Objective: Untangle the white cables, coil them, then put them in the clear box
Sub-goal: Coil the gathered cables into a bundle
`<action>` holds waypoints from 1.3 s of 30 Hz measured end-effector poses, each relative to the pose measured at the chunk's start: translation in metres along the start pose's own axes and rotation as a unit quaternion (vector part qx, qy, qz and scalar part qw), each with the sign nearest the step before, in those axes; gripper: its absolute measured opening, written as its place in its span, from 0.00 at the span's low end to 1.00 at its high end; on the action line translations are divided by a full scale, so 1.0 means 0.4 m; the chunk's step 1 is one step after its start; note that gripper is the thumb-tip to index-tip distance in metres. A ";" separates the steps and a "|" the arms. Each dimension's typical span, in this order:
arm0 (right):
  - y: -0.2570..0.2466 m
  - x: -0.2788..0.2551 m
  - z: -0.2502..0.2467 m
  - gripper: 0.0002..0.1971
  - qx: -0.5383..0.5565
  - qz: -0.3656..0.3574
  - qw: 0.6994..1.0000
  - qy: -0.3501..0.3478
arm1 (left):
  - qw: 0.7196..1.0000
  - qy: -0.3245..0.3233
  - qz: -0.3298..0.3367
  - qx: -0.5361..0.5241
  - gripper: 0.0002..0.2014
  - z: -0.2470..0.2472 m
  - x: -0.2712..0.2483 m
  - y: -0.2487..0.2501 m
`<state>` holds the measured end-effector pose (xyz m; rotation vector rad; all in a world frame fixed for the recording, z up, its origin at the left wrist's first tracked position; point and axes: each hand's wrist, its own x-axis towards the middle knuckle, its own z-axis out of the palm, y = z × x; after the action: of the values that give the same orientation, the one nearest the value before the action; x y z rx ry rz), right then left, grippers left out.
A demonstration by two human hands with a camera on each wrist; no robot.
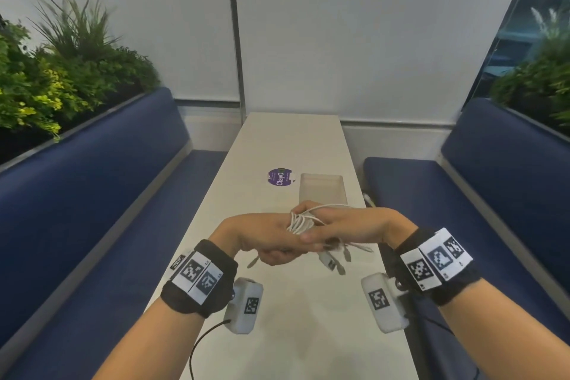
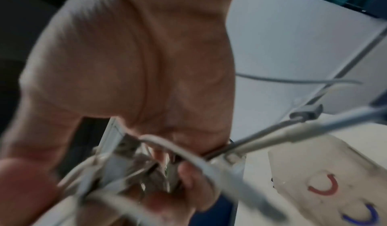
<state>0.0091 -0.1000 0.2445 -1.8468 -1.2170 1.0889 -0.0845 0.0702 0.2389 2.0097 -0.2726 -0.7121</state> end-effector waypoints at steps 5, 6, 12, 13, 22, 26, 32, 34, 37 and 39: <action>-0.015 0.012 0.036 0.17 -0.060 -0.030 0.991 0.118 | 0.998 0.068 0.010 -0.013 0.08 -0.014 0.005 -0.002; -0.012 0.012 0.040 0.16 -0.088 -0.033 0.986 0.139 | 0.997 0.078 0.004 -0.021 0.13 -0.017 0.005 -0.002; -0.013 0.008 0.029 0.19 -0.214 0.018 0.962 0.170 | 0.982 0.169 -0.029 -0.082 0.26 0.000 0.030 -0.026; -0.014 0.009 0.026 0.20 -0.227 0.032 0.958 0.170 | 0.978 0.184 -0.040 -0.087 0.30 0.004 0.041 -0.029; -0.015 0.020 0.099 0.26 -0.347 0.024 0.900 0.263 | 0.894 0.282 -0.042 -0.345 0.43 -0.004 0.095 -0.057; 0.007 0.047 0.197 0.38 -0.463 0.042 0.833 0.299 | 0.872 0.325 -0.006 -0.365 0.19 -0.011 0.103 -0.067; 0.030 0.074 0.264 0.45 -0.495 0.058 0.822 0.278 | 0.873 0.349 0.049 -0.338 0.11 -0.009 0.122 -0.074; 0.039 0.060 0.254 0.46 -0.392 0.000 0.877 0.279 | 0.859 0.377 0.051 -0.342 0.07 -0.008 0.118 -0.068; 0.059 0.054 0.232 0.35 -0.190 -0.114 0.924 0.313 | 0.832 0.428 0.066 -0.347 0.13 -0.022 0.117 -0.078; 0.080 0.068 0.225 0.21 -0.054 -0.147 0.904 0.398 | 0.834 0.440 0.075 -0.324 0.14 -0.028 0.108 -0.074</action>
<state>-0.0537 -0.0785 0.1705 -1.8180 -1.0001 0.0515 -0.0459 0.0737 0.2017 1.4321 0.3291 0.2603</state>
